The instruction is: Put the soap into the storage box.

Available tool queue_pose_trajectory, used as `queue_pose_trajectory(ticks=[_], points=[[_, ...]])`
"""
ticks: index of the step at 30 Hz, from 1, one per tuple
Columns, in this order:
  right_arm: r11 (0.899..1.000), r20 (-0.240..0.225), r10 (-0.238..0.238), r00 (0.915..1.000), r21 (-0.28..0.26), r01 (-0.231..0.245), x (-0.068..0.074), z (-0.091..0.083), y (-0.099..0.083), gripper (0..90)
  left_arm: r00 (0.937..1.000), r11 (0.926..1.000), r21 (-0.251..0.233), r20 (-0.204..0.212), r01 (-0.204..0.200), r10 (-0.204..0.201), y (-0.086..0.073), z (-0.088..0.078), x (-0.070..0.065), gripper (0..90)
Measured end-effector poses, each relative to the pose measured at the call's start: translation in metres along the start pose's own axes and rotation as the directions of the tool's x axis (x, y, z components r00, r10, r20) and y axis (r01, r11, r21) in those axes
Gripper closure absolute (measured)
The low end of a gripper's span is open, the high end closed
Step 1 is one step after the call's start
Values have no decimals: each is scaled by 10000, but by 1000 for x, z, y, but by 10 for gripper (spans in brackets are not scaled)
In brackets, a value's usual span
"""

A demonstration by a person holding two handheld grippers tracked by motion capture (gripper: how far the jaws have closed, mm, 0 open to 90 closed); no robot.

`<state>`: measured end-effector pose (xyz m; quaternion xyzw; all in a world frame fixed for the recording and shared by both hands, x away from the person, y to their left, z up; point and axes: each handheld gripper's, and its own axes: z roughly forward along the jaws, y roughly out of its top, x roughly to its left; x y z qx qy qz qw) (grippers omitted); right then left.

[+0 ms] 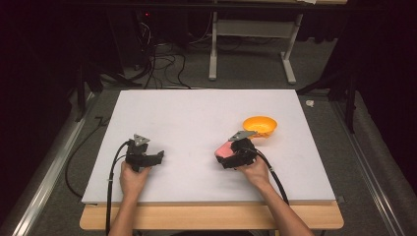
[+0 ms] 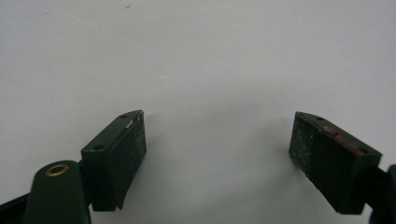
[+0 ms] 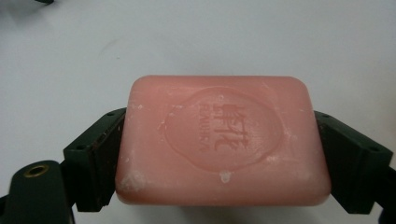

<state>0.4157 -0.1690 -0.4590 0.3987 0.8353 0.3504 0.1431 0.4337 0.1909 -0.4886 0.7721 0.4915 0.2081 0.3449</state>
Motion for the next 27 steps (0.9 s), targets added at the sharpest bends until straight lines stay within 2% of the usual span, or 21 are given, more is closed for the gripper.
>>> queue_pose_trajectory(ticks=[21, 27], points=[[9986, -5, 269, 9996, -448, -269, -8, -33, -5, 137, 10000, 10000, -2, -2, -1, 1, 0, 0, 0, 193], [9965, -93, 614, 9981, -560, -618, -14, -40, -12, 137, 10000, 10000, 0, -2, -2, 2, 0, 0, 0, 193]])
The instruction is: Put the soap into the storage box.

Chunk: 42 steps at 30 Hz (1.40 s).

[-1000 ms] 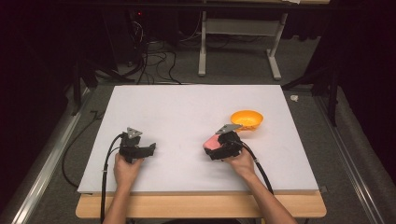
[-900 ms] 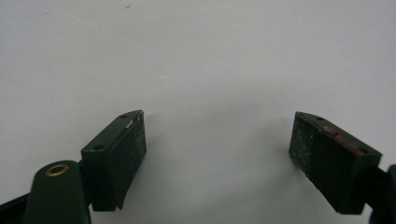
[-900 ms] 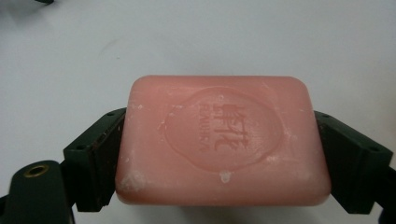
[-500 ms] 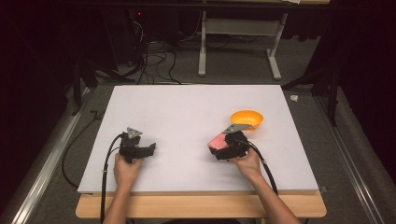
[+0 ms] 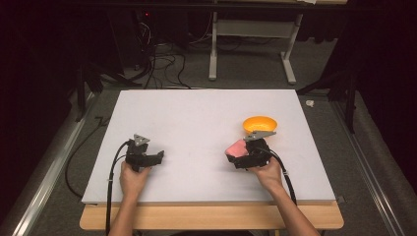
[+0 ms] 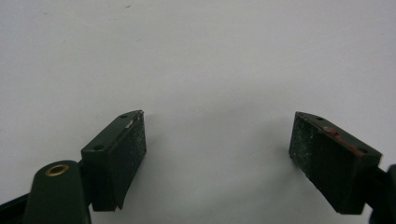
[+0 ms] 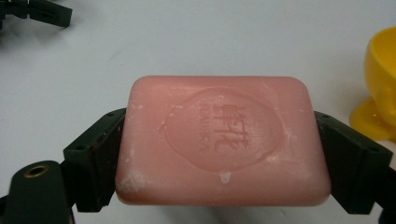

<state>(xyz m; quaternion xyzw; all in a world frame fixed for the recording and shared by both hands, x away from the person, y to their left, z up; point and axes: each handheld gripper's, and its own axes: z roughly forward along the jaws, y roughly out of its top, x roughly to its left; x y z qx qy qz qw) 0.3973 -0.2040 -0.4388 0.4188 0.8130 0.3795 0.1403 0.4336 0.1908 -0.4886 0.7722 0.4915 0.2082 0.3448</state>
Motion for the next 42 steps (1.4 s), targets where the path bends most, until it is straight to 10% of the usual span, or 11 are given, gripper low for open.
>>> queue_pose_trajectory(ticks=[42], points=[[9848, 724, 1503, 9860, -986, -1429, -46, -62, -15, 137, 10000, 10000, 1, -2, -3, 3, 0, 0, 0, 193]])
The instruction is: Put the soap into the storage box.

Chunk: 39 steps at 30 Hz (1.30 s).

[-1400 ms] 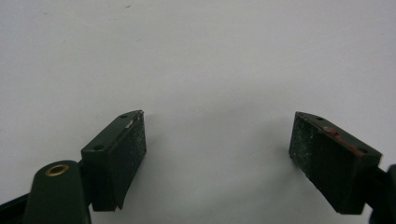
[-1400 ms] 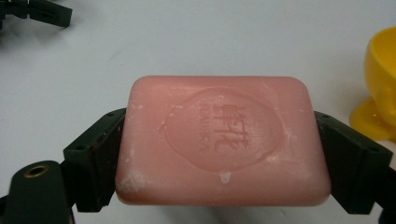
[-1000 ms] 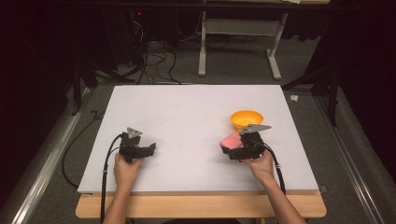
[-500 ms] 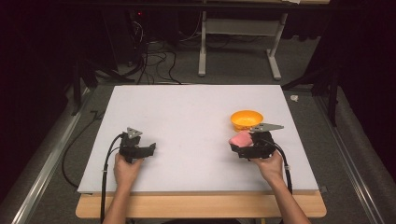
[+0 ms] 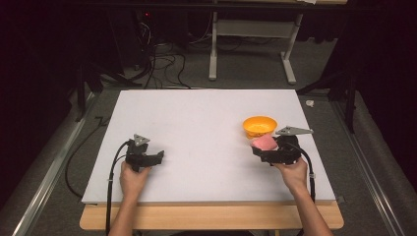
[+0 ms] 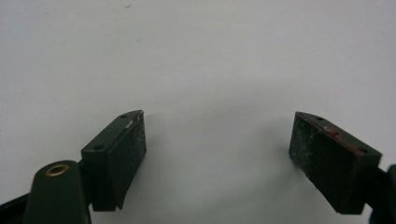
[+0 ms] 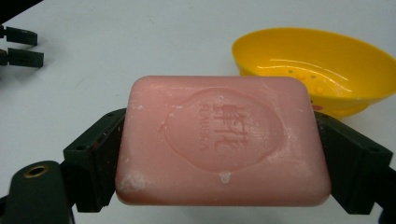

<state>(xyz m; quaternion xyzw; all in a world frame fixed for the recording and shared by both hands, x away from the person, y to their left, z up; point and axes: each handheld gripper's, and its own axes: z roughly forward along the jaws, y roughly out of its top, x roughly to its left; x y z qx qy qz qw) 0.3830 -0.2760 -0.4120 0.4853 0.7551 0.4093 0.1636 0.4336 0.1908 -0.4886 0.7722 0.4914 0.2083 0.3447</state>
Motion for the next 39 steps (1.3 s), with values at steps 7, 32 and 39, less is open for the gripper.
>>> queue_pose_trajectory(ticks=[7, 32, 39], points=[[9998, 268, 138, 9995, -114, -135, -7, -5, 9, 136, 10000, 10000, -2, 3, 8, -8, 0, 0, 0, 193], [9920, 943, 1179, 9885, 337, -1216, -31, 10, 56, 137, 10000, 10000, 6, 10, 7, -7, 0, 0, 0, 194], [9879, 1301, 1401, 9815, 480, -1474, -36, 21, 66, 136, 10000, 10000, 7, 9, 5, -5, 0, 0, 0, 194]])
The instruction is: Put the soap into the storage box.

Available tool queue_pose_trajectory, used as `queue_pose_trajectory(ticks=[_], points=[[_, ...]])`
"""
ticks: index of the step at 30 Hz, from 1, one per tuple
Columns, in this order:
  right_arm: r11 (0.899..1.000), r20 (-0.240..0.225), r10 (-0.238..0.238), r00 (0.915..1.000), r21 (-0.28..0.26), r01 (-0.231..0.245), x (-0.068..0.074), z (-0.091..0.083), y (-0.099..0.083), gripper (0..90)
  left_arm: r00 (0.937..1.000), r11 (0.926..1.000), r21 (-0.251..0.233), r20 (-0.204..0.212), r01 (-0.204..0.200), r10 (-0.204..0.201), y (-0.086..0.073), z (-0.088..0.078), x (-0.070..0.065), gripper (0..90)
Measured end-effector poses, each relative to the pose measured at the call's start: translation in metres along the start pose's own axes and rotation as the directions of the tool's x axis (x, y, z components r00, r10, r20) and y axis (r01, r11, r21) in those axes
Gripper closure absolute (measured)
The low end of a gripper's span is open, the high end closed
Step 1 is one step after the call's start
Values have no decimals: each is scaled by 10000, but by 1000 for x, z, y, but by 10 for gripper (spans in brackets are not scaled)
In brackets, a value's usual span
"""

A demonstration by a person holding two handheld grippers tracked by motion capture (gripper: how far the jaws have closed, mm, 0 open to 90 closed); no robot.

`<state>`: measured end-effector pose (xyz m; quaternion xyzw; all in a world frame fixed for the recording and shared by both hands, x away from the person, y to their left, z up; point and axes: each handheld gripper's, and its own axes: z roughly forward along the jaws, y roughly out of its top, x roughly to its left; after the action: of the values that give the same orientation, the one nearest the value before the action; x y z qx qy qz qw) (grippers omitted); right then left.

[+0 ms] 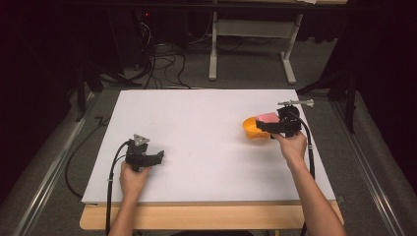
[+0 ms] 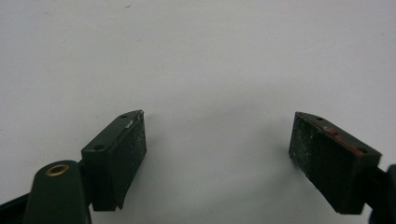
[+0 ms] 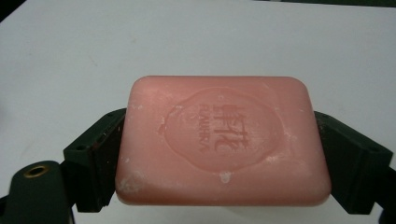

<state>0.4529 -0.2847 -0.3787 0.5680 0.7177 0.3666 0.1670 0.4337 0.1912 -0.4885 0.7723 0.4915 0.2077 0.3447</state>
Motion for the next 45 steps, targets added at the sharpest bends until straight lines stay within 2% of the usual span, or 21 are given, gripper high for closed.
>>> queue_pose_trajectory(ticks=[4, 6, 10, 21, 27, 34, 45], points=[[9999, 251, -47, 9997, 131, 44, 1, 5, 6, 136, 10000, 10000, -2, 0, 3, -3, 0, 0, 0, 194], [9997, 528, -194, 9984, 177, 185, 3, 8, 8, 136, 10000, 10000, -2, 0, 1, -1, 0, 0, 0, 194], [9994, 696, -183, 9974, 319, 161, 4, 14, 11, 136, 10000, 10000, -1, 2, 0, 0, 0, 0, 0, 194], [9976, 862, -70, 9963, 686, 10, 4, 32, 16, 136, 10000, 10000, -3, 0, 3, -3, 0, 0, 0, 194], [9958, 929, 132, 9956, 888, -215, 3, 44, 15, 136, 10000, 10000, -2, 1, 0, 0, 0, 0, 0, 194], [9930, 1026, 122, 9947, 1153, -241, 3, 55, 12, 136, 10000, 10000, 1, -5, -7, 7, 0, 0, 0, 194], [9881, 1129, 188, 9934, 1497, -357, 3, 64, 10, 136, 10000, 10000, 2, -4, -8, 8, 0, 0, 0, 194]])
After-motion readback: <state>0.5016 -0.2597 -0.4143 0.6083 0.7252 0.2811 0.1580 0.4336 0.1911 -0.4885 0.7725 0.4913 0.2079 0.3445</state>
